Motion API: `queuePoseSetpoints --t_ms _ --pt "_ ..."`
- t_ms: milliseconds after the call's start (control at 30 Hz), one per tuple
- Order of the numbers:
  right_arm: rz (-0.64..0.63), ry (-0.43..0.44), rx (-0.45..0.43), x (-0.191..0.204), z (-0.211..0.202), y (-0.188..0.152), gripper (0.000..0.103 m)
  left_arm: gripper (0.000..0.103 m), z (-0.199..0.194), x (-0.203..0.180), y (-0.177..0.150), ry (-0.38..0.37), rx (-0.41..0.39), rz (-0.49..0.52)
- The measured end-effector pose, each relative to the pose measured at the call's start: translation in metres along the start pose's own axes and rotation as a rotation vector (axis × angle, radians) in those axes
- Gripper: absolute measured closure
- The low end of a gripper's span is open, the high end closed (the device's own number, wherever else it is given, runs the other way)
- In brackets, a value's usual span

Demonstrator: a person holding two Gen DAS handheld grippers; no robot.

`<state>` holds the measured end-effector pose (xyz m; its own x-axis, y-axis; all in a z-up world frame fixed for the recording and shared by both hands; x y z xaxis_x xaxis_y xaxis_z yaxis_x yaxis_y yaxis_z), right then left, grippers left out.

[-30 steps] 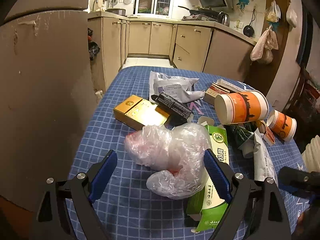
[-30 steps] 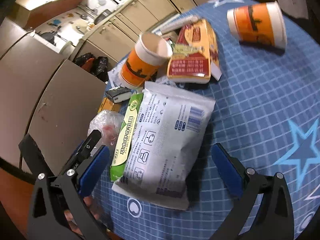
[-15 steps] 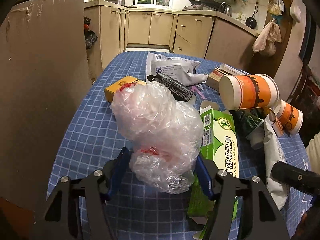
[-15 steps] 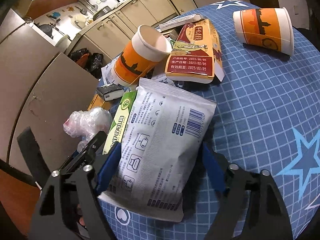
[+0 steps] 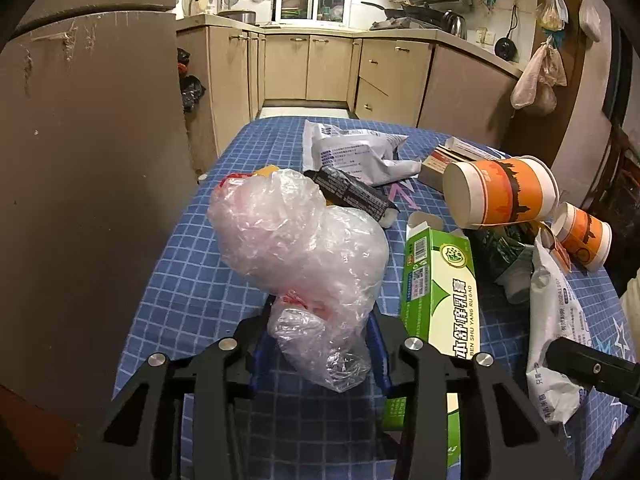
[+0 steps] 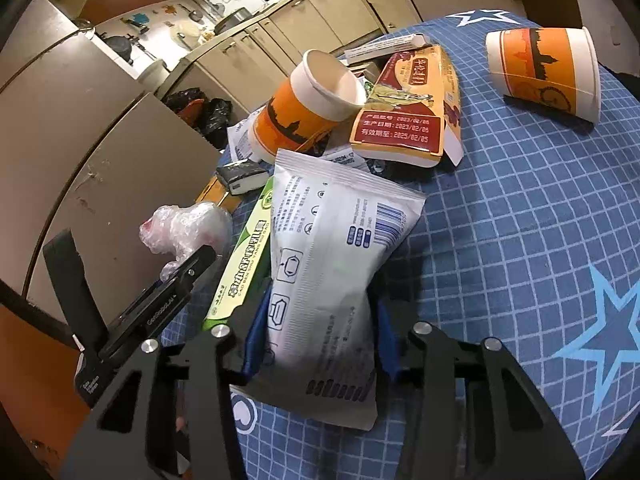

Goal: Collect trash
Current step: 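Grasp the clear plastic bag with left tool while right tool grasps the white packet, then carry the plastic bag and white packet with both tools over the white bucket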

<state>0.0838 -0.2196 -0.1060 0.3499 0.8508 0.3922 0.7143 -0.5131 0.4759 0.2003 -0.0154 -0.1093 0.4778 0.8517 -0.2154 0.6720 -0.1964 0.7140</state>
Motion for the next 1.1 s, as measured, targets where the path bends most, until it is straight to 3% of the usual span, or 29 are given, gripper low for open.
queuePoseSetpoints --t_ms 433,633,833,1100 --pt "-0.044 0.044 -0.030 0.001 -0.028 -0.014 0.062 0.064 -0.026 0.009 0.003 0.094 -0.049 -0.002" --pt "-0.063 0.075 -0.078 -0.002 -0.053 -0.011 0.062 0.065 -0.065 0.003 0.004 0.143 -0.123 0.012" --pt "-0.113 0.085 -0.175 -0.004 -0.090 -0.005 0.062 0.065 -0.098 -0.026 0.008 0.098 -0.170 0.037" --pt "-0.138 0.056 -0.309 -0.027 -0.141 0.008 0.062 0.065 -0.110 -0.111 0.019 -0.052 -0.197 0.115"
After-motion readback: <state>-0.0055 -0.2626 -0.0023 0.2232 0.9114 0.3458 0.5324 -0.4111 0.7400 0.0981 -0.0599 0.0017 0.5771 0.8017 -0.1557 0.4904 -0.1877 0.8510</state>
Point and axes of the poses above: each gripper's, at about its wrist camera, not at the fingertips, and z roughly the way its jaws point, x to its left, y to its top, the point moved 5 cm from there along z, roughly the way its jaws point, and after that the axes turned 13 degrees about -y, right-handed, at the moved point
